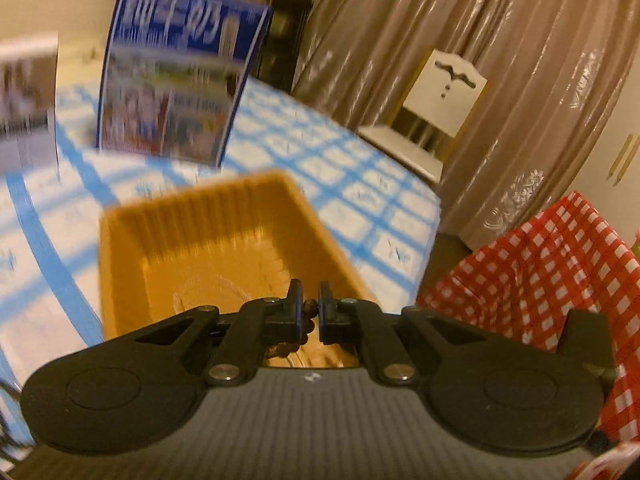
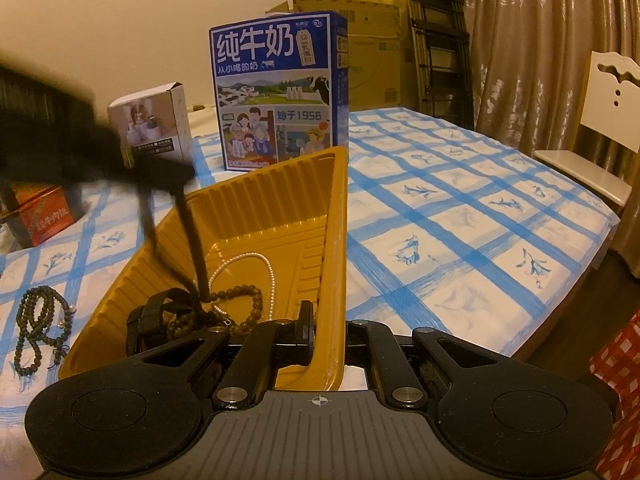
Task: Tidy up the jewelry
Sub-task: 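Lower the brown strand into the orange tray and open the left tool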
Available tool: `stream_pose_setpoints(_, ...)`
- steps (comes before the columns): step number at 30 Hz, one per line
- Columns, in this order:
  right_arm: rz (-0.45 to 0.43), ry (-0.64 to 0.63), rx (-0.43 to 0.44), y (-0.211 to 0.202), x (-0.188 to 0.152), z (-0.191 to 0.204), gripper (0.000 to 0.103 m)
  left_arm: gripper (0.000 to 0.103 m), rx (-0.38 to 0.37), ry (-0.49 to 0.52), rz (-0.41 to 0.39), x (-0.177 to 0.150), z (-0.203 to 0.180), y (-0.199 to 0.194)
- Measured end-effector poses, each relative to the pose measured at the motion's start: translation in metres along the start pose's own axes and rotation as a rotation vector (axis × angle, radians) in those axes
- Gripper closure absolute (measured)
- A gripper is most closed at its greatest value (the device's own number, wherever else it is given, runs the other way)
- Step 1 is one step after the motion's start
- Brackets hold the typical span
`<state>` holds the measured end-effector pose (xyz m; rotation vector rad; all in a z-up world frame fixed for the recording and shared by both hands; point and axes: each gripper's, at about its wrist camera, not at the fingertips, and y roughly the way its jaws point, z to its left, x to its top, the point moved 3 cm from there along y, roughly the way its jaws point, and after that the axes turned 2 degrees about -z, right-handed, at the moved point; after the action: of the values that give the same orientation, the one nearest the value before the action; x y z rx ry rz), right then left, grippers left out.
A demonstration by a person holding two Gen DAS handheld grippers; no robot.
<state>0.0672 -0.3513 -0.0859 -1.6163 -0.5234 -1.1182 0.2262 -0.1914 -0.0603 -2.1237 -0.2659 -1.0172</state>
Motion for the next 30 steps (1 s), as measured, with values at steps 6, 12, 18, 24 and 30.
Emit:
stream_pose_setpoints(6, 0.002, 0.006, 0.000, 0.000, -0.001, -0.001, 0.097, 0.097, -0.001, -0.039, 0.055, -0.022, 0.009, 0.017)
stream_pose_setpoints(12, 0.002, 0.007, -0.001, 0.000, -0.002, -0.001, 0.097, 0.083, 0.034, -0.056, 0.074, -0.034, 0.016, 0.019)
stream_pose_setpoints(18, 0.004, 0.009, 0.000, -0.001, -0.002, -0.002, 0.097, 0.070, 0.081, -0.072, 0.019, -0.038, 0.027, -0.009)
stream_pose_setpoints(24, 0.004, 0.007, -0.001, -0.001, -0.002, -0.002, 0.097, 0.070, 0.273, 0.001, -0.016, -0.065, 0.053, -0.061)
stream_pose_setpoints(30, 0.006, 0.010, -0.001, -0.001, -0.003, -0.002, 0.097, 0.071, 0.471, 0.047, 0.023, -0.100, 0.088, -0.096)
